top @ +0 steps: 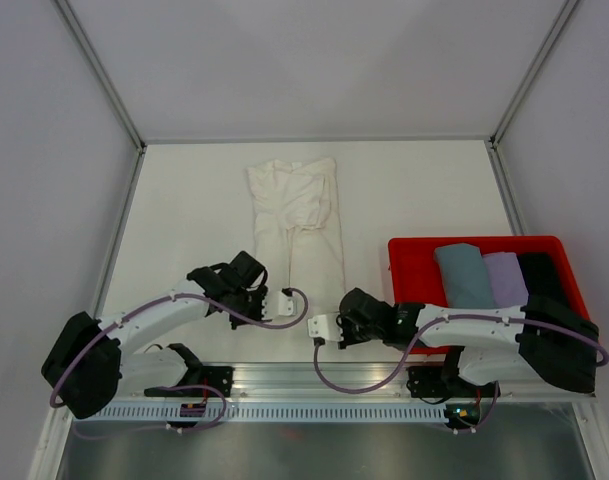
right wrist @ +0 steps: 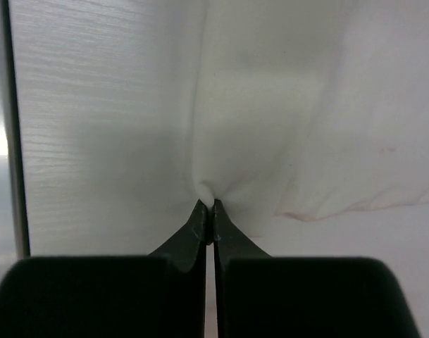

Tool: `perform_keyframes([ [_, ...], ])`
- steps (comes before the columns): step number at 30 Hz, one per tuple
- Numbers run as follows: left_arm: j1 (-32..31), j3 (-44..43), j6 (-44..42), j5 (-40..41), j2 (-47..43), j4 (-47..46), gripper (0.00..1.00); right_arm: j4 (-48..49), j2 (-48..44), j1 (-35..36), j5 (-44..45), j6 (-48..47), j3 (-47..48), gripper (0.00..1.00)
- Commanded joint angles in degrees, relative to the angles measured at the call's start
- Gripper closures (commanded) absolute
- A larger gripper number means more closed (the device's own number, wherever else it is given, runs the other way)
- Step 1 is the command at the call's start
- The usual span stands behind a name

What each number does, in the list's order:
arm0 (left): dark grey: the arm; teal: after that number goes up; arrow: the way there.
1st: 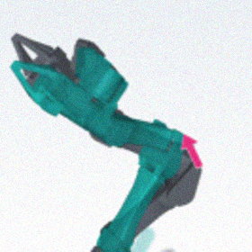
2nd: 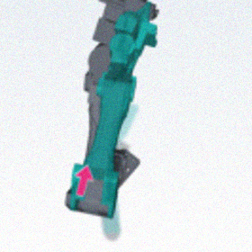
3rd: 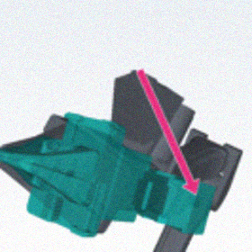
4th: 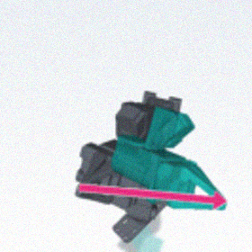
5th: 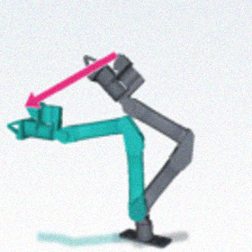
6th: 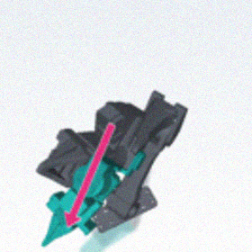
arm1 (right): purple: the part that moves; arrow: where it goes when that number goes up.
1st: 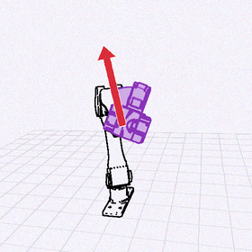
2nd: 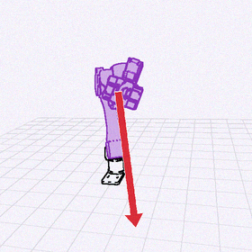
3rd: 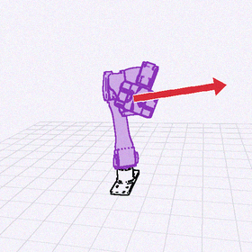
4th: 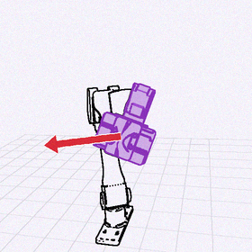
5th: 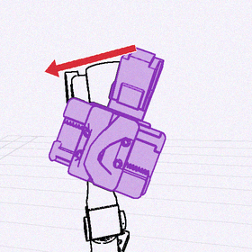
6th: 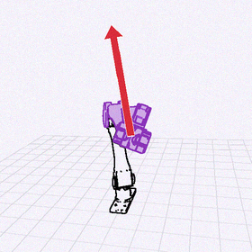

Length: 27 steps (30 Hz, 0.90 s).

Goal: Roll the t-shirts
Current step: Roll the tshirt

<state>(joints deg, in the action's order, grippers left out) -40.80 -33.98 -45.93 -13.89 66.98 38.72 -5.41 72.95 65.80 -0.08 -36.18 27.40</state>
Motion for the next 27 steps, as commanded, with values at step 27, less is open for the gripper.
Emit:
perform_keyframes([
  [27,17.9,-20.9,-16.2,-22.2,22.7,31.1,0.98,-15.2,6.6,-18.5,-24.6,13.2,16.7,0.98],
])
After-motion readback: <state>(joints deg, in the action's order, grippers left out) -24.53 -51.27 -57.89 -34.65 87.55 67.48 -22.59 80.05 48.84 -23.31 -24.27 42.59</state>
